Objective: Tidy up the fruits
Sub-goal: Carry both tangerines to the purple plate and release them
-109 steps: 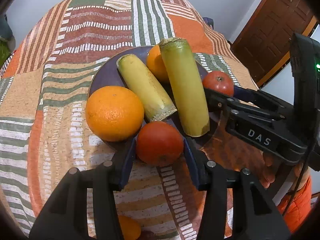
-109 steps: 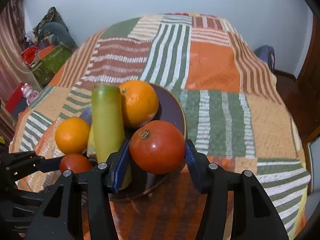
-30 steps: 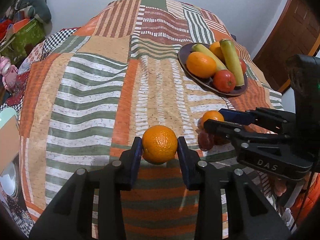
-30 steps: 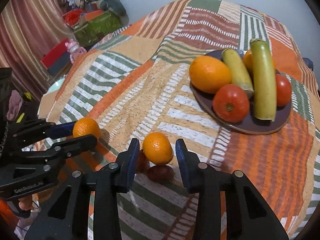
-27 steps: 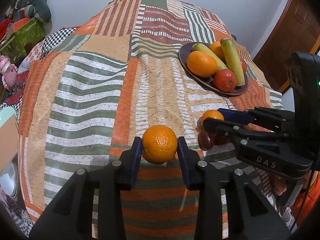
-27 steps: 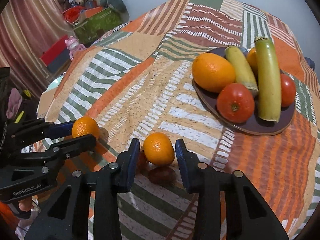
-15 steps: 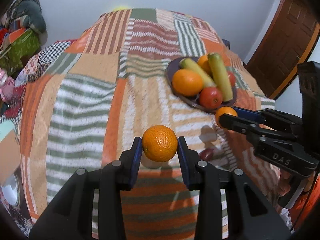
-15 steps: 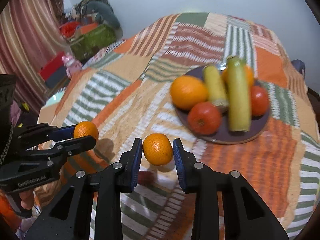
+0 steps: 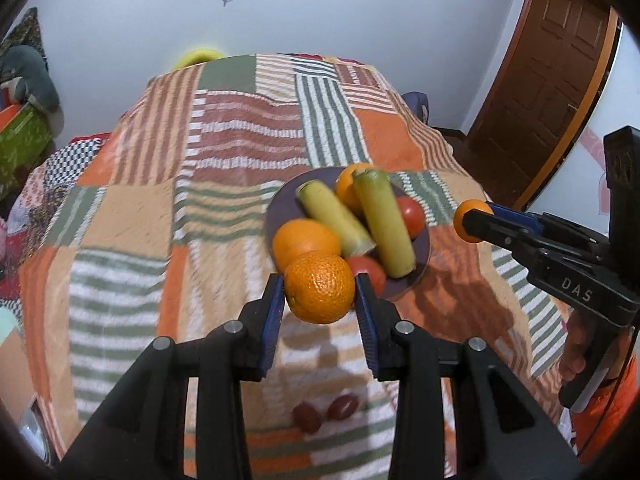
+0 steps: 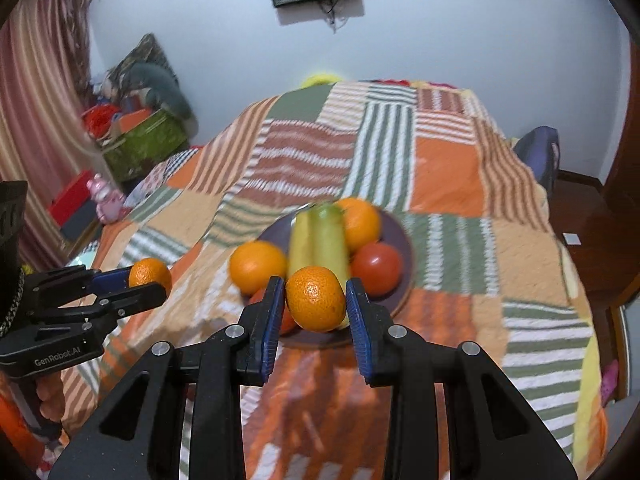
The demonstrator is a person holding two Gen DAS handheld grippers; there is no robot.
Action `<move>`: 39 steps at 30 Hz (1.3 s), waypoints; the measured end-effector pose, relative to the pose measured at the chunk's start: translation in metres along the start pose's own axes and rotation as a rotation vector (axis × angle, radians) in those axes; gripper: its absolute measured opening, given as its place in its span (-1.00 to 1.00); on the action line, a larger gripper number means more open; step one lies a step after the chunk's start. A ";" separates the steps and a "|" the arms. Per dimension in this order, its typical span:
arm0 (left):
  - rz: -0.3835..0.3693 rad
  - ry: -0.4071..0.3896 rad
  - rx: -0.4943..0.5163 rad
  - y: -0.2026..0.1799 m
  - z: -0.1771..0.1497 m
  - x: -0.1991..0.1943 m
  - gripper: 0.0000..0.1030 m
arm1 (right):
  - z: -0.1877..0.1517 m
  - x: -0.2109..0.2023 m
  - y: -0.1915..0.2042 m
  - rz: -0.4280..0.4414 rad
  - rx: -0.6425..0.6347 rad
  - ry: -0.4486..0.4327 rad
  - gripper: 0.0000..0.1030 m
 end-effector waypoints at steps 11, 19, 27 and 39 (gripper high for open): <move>-0.031 0.010 0.021 -0.019 0.028 0.059 -0.31 | 0.021 0.034 -0.015 -0.033 -0.049 -0.024 -0.43; -0.029 0.066 0.034 -0.019 0.016 0.099 -0.31 | 0.002 0.070 -0.022 -0.039 -0.047 0.040 -0.43; -0.015 0.092 0.055 -0.021 0.008 0.118 -0.31 | -0.001 0.074 -0.024 -0.019 -0.026 0.058 -0.41; -0.014 0.031 0.063 -0.019 0.025 0.066 -0.23 | 0.017 0.038 -0.020 -0.019 -0.049 0.006 -0.16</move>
Point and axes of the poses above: each gripper's, at about its wrist camera, not at the fingertips, and x roughly the way its jaws point, y to its left, z to its top, the point moved 8 cm from there along x, roughly the way its jaws point, and after that the axes turned 15 degrees about -y, right-handed, at the moved point
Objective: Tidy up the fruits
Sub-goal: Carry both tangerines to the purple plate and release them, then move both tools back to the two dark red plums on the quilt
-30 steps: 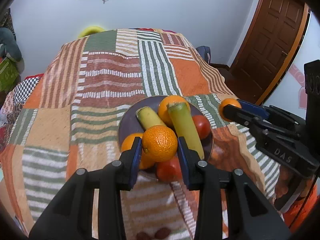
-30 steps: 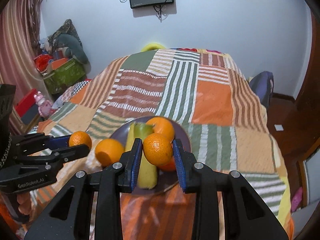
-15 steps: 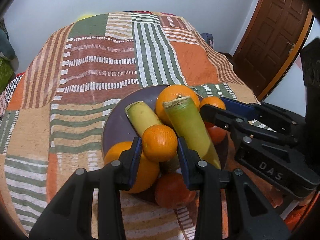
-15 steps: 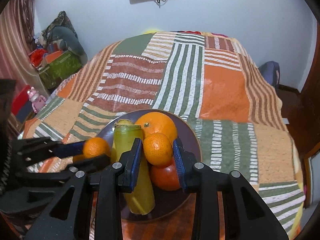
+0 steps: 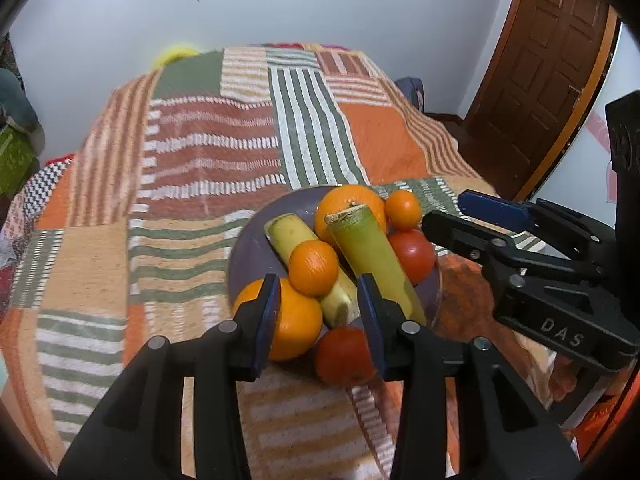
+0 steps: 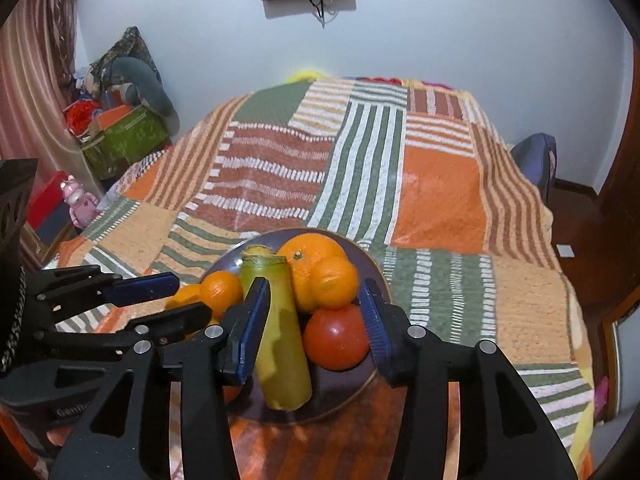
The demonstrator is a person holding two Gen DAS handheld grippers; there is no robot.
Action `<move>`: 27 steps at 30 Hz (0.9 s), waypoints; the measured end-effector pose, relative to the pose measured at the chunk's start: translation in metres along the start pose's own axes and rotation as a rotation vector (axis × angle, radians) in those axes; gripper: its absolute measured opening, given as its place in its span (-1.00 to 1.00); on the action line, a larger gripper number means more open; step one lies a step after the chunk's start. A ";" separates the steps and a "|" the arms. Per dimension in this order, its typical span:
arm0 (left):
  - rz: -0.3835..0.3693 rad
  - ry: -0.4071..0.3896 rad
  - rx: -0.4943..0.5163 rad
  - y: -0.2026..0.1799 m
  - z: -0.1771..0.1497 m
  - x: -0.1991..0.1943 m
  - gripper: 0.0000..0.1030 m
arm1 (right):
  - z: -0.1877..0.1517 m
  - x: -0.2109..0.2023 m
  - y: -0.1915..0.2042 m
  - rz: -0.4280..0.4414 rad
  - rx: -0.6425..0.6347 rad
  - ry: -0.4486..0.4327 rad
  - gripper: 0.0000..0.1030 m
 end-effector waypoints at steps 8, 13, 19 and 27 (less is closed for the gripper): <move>0.027 -0.065 0.001 0.008 0.007 -0.062 -0.23 | 0.011 -0.046 0.024 -0.004 -0.050 -0.062 -0.15; 0.054 -0.087 0.003 0.016 -0.002 -0.096 -0.10 | 0.001 -0.075 0.031 -0.005 -0.043 -0.072 -0.06; 0.070 -0.065 -0.021 0.029 -0.029 -0.121 -0.07 | -0.021 -0.087 0.043 0.011 -0.030 -0.041 -0.01; 0.060 0.036 -0.048 0.035 -0.085 -0.124 -0.07 | -0.063 -0.071 0.080 0.080 -0.056 0.058 0.01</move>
Point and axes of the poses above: each gripper's, at about its wrist camera, not at the fingertips, and x roughly the way its jaws point, y to its left, z to its top, the point moved 8 cm from there along x, roughly the way its jaws point, and after that the axes turned 15 degrees about -y, right-handed, at the moved point
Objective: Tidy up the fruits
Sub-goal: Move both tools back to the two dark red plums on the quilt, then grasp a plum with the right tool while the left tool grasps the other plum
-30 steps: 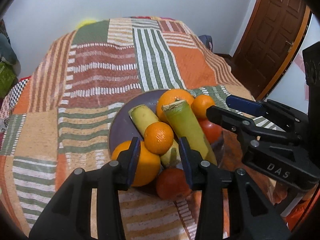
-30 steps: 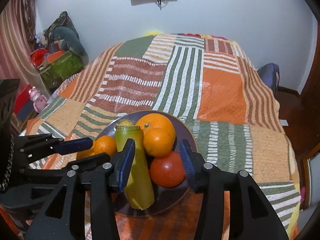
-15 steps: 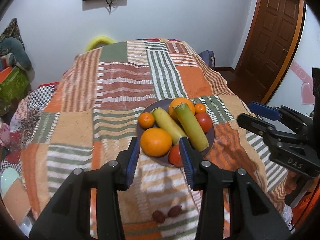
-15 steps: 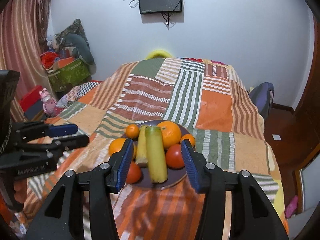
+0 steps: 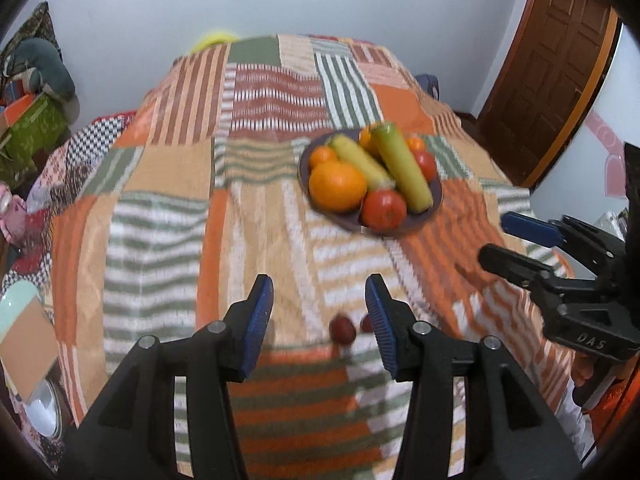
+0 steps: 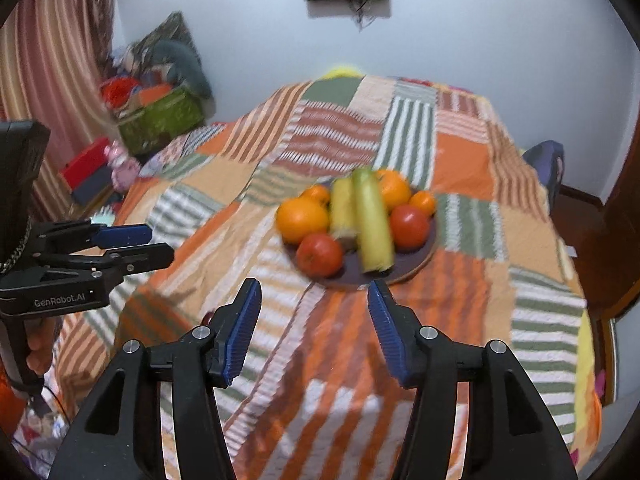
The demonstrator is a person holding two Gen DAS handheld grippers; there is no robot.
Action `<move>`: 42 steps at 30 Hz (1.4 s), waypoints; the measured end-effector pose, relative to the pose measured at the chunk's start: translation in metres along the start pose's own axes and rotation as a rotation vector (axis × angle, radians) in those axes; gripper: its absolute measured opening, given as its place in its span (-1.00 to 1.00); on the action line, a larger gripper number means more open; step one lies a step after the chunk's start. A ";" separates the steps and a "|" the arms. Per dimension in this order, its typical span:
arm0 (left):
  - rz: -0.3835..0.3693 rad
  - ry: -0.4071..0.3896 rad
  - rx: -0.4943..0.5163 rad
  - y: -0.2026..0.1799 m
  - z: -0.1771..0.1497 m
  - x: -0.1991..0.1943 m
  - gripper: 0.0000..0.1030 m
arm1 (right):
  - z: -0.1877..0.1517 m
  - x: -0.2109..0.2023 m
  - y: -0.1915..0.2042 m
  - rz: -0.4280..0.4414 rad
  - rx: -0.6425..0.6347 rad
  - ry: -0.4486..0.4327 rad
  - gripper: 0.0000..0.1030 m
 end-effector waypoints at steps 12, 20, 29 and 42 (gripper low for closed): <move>-0.015 0.088 -0.049 0.019 -0.049 0.014 -0.07 | -0.054 0.050 0.048 0.110 -0.073 0.186 -0.08; -0.061 0.088 -0.035 0.012 -0.051 0.015 -0.32 | -0.062 0.060 0.057 0.151 -0.111 0.231 -0.46; -0.112 0.120 -0.012 -0.014 -0.055 0.028 -0.46 | -0.054 0.051 0.050 0.160 -0.072 0.193 -0.64; -0.083 0.141 0.005 -0.021 -0.058 0.057 -0.47 | -0.043 0.034 0.031 0.150 -0.018 0.167 -0.36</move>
Point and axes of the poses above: each gripper's, at about its wrist camera, not at the fingertips, and x roughly the way its jaws point, y to its left, z to its top, the point moved 8 cm from there along x, roughly the way its jaws point, and after that the axes turned 15 degrees about -y, right-handed, at the moved point
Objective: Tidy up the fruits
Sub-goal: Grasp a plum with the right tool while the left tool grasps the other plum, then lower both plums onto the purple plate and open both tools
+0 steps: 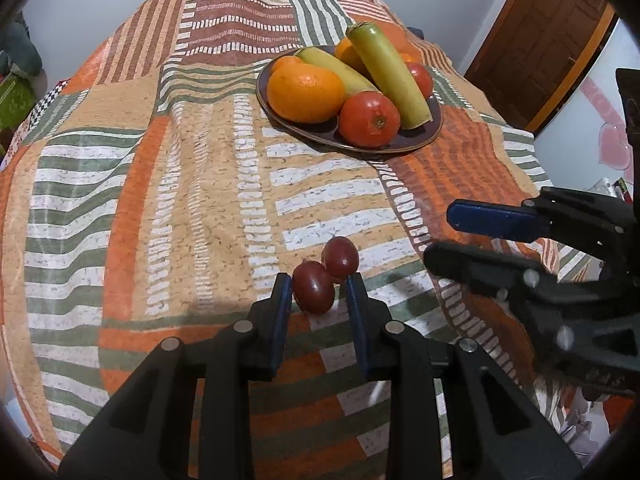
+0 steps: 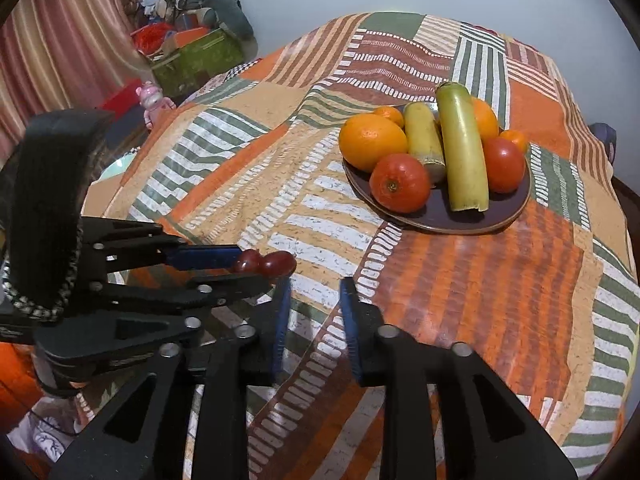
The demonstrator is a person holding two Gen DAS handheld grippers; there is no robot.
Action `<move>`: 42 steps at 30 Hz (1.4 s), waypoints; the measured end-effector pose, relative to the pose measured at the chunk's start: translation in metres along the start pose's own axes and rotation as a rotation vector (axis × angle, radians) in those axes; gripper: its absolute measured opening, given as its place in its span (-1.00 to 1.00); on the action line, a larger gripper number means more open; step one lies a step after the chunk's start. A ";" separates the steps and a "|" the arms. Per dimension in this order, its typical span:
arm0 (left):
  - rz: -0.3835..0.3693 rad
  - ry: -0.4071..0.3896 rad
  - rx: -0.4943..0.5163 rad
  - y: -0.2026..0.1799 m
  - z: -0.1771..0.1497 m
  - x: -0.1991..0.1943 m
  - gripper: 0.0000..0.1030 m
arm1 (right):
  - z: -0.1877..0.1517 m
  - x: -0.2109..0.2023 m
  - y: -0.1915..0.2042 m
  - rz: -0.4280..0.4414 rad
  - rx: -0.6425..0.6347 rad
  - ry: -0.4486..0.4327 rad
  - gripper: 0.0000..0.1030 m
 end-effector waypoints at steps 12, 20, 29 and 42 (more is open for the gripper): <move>0.039 -0.057 -0.027 0.026 0.002 -0.027 -0.61 | 0.002 0.031 0.022 0.041 -0.035 0.043 -0.33; 0.051 -0.073 -0.048 0.040 0.001 -0.039 -0.61 | -0.005 0.053 0.030 0.041 -0.072 0.111 -0.39; 0.017 -0.105 -0.024 0.019 0.019 -0.041 -0.61 | 0.010 0.024 0.009 0.014 -0.018 0.020 -0.53; -0.038 -0.162 0.018 -0.024 0.078 -0.021 -0.60 | 0.046 -0.024 -0.068 -0.119 0.064 -0.142 -0.52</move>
Point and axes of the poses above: each gripper's, at about its wrist camera, not at the fingertips, and x roughly the way its jaws point, y to its left, z to its top, the point moved 8 cm from there along x, roughly the way its jaws point, and after that the axes turned 15 degrees about -y, right-handed, at the moved point
